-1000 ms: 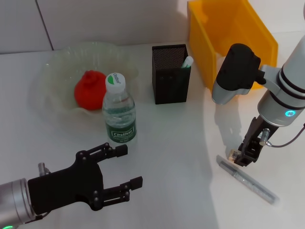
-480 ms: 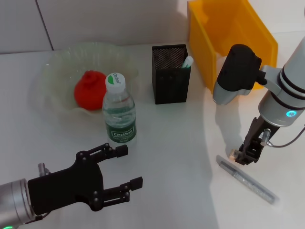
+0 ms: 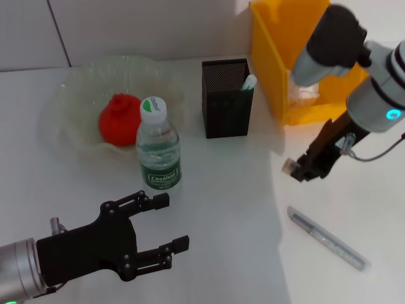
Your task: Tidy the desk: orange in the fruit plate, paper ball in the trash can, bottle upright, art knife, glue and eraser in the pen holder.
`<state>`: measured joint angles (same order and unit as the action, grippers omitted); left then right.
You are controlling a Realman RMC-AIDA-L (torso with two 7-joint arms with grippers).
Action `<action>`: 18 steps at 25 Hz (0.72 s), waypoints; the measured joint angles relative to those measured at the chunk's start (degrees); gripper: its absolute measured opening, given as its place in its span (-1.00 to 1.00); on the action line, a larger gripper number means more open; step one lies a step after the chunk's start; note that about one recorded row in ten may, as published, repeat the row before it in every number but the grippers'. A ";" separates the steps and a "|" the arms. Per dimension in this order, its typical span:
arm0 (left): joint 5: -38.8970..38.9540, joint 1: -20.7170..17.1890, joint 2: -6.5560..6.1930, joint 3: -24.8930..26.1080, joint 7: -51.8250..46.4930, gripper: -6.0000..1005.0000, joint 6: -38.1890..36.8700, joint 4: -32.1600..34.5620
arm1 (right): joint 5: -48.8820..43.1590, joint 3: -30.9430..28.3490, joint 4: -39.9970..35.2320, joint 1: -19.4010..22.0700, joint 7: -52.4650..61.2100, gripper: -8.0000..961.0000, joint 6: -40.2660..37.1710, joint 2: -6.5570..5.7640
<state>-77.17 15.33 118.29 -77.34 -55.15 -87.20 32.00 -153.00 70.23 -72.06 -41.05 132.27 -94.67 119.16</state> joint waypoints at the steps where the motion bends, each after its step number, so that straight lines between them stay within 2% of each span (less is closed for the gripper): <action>1: 0.00 0.00 0.00 0.00 0.00 0.57 0.00 0.00 | 0.00 0.00 0.00 0.00 0.00 -0.42 0.00 0.00; 5: 0.00 0.02 0.00 0.00 0.02 0.57 -0.13 0.00 | 1.61 -6.09 -4.66 -1.02 0.22 -0.40 0.02 -0.03; 8: 0.00 -0.01 0.00 0.00 0.05 0.57 -0.24 0.00 | 2.30 -7.66 -5.55 -1.54 0.31 -0.38 1.40 -0.04; 14: 0.00 0.20 0.01 0.04 0.15 0.57 -0.49 0.00 | 4.24 -7.74 -5.29 -3.21 0.37 -0.35 10.90 -0.06; 15: 0.00 0.33 0.00 0.02 0.15 0.57 -0.51 0.00 | 4.58 -6.84 -4.26 -4.16 0.15 -0.34 14.39 -0.04; 18: 0.00 0.46 0.00 0.01 0.16 0.57 -0.51 0.01 | 4.64 -5.94 -2.46 -5.25 0.08 -0.32 17.54 -0.03</action>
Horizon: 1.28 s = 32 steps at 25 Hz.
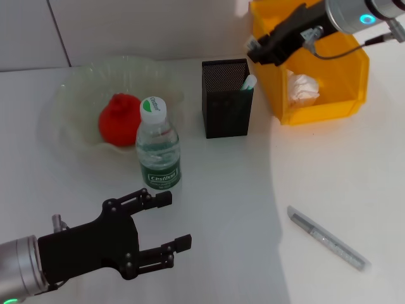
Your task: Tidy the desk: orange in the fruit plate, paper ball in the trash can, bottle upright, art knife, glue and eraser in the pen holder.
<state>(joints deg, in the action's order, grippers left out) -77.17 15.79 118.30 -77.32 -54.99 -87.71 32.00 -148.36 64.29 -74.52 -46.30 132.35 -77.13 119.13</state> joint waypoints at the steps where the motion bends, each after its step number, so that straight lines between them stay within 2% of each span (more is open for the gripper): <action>1: 0.00 0.10 0.00 -0.02 0.02 0.57 -0.01 0.12 | 0.01 0.31 0.85 -0.57 -0.02 -0.32 1.05 0.01; 7: 0.00 0.12 0.00 -0.02 0.05 0.57 -0.01 0.11 | 0.01 2.59 7.51 -3.27 -0.28 -0.28 7.40 0.01; 12: 0.00 0.13 -0.04 -0.02 0.06 0.57 -0.02 0.10 | 0.02 2.80 12.49 -4.96 -0.90 -0.25 9.55 -0.01; 24: 0.00 -0.23 -0.14 -0.01 0.06 0.57 -0.09 0.12 | 0.01 3.49 14.17 -5.46 -0.70 -0.18 10.00 0.11; 29: 0.00 -0.31 -0.17 -0.02 0.06 0.57 -0.09 0.09 | 0.02 3.25 12.77 -5.08 -0.31 0.30 9.37 0.14; 32: 0.00 -0.32 -0.18 0.00 0.06 0.57 -0.09 0.08 | 0.01 2.88 8.76 -3.78 1.10 0.31 6.94 0.10</action>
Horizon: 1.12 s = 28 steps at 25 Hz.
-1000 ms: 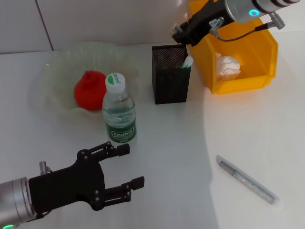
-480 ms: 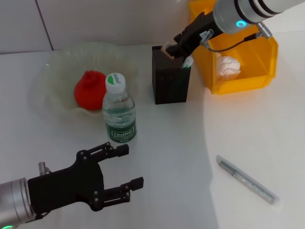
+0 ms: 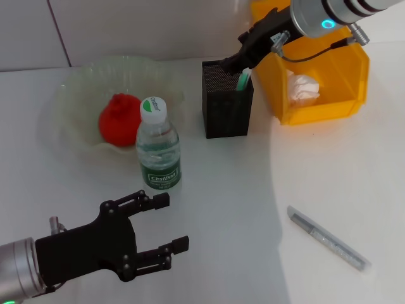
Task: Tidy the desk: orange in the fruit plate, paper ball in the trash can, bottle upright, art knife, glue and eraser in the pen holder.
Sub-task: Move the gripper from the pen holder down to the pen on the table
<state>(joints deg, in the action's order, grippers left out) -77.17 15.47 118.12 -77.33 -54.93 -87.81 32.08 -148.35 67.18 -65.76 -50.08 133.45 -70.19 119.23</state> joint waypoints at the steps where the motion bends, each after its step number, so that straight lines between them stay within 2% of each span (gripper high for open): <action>1: 0.00 0.00 0.00 0.02 0.00 0.57 0.00 0.00 | 0.00 0.00 0.00 0.00 0.00 0.32 0.00 0.00; 8: 0.00 -0.07 0.00 0.30 0.00 0.57 0.01 0.00 | -0.09 -0.44 -8.51 2.51 2.88 0.36 -10.03 -0.05; 10: 0.00 -0.04 0.00 0.37 0.00 0.57 0.01 0.00 | -0.06 -0.45 -12.58 5.03 3.23 0.36 -13.57 0.06; 13: 0.00 0.06 0.00 0.54 0.00 0.57 0.07 0.00 | -0.04 -0.33 -14.18 6.72 3.21 0.36 -15.46 0.05; 15: 0.00 0.09 0.00 0.55 0.02 0.57 0.11 0.00 | -0.03 -0.57 -15.82 9.46 2.69 0.36 -17.09 -0.07; 20: 0.00 0.13 0.00 0.55 0.04 0.57 0.27 0.00 | -0.01 -2.16 -18.12 11.99 1.81 0.36 -21.42 -0.18; 28: 0.00 0.28 0.04 0.60 0.08 0.57 0.54 0.00 | 0.04 -1.75 -17.65 12.61 1.38 0.36 -23.35 -0.12</action>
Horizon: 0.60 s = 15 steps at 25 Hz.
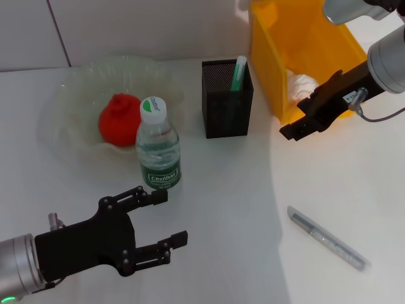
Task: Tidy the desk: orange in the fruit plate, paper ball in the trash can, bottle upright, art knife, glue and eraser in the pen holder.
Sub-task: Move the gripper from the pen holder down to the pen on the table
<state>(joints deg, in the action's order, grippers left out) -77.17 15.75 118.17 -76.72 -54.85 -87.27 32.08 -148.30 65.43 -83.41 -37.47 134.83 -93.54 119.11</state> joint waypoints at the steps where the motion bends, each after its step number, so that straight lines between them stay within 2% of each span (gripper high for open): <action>1: 0.00 0.05 0.00 0.00 0.00 0.57 0.00 0.00 | 0.01 0.07 0.05 0.07 -0.09 0.36 -0.10 0.02; 15: 0.00 0.18 -0.05 0.00 0.01 0.57 -0.26 0.24 | 0.03 0.10 0.02 0.34 -2.74 0.36 -3.16 -0.06</action>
<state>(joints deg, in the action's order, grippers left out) -77.17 15.93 118.12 -76.72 -54.84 -87.53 32.32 -148.27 65.52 -83.39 -37.13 132.09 -96.70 119.05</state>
